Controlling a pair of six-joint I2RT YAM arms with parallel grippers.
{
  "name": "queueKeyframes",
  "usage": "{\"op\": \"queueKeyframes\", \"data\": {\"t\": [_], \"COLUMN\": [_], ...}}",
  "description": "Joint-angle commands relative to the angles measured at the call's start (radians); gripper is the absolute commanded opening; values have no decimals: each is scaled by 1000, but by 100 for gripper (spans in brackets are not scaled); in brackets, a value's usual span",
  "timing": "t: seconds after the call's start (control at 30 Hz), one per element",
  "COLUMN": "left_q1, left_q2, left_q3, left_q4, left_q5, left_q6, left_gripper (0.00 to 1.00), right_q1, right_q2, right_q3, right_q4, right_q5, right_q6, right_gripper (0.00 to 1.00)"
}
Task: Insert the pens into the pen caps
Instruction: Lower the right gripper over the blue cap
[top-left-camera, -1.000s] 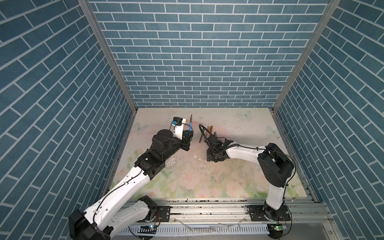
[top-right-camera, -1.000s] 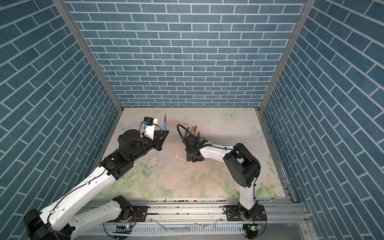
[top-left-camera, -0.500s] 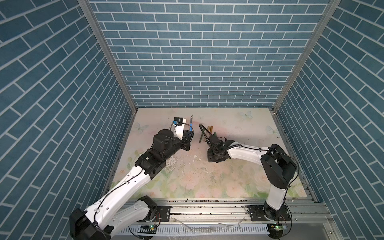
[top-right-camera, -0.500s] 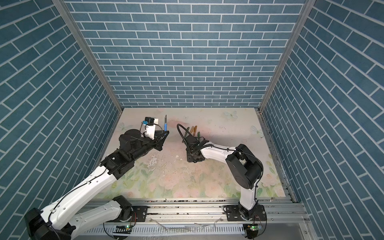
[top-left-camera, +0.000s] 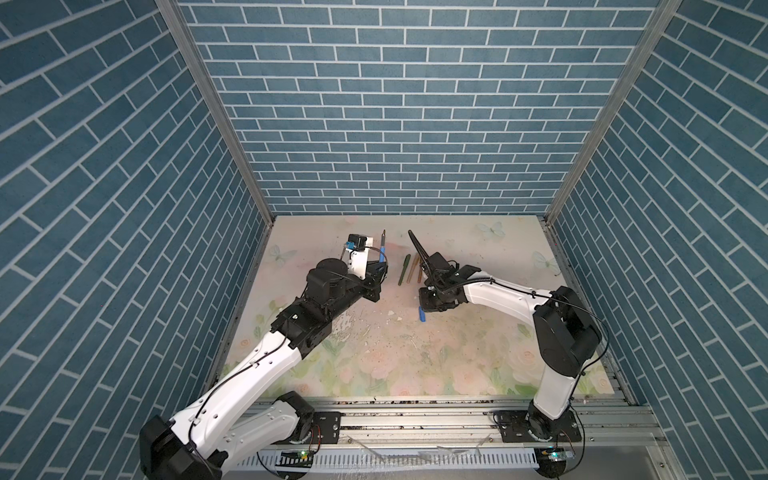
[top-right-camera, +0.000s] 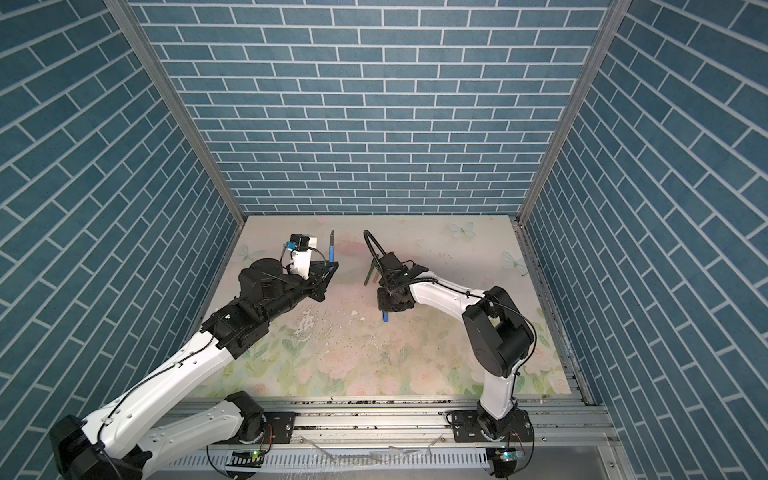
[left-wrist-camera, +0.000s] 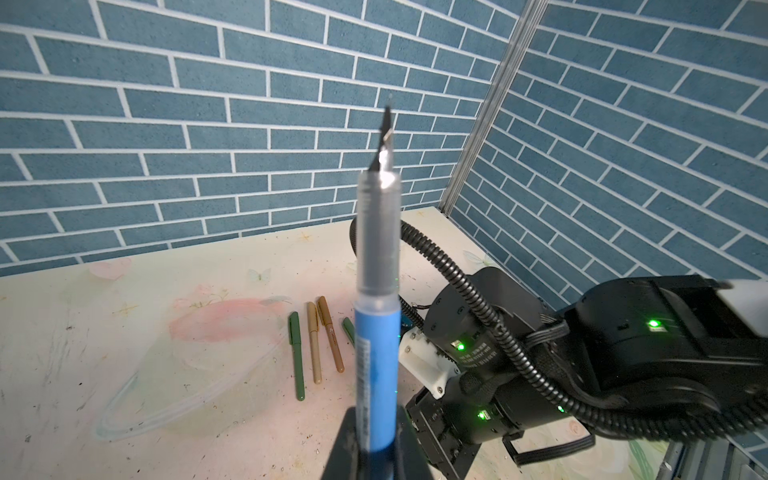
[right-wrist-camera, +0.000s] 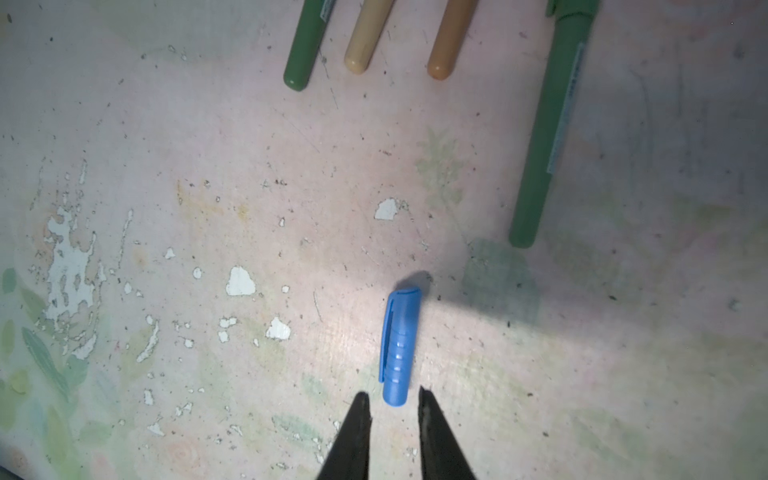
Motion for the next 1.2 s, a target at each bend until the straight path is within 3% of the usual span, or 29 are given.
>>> {"op": "queueKeyframes", "data": {"t": [0.0,1.0,1.17], "left_q1": [5,5,5], "left_q2": [7,22,24], "left_q3": [25,25,25], "left_q4": [-2,-2,-2], "left_q5": [10,25,27], "left_q6": [5,-1,-1], "left_gripper": [0,0,0], "right_q1": [4,6,7], "right_q2": [53,150,118], "right_q3": [27,40,46], "right_q4": [-39,-15,-22], "right_q5": [-33,49,14], "right_q6": [-25,-32,-35], "right_gripper": [24,22,30]}}
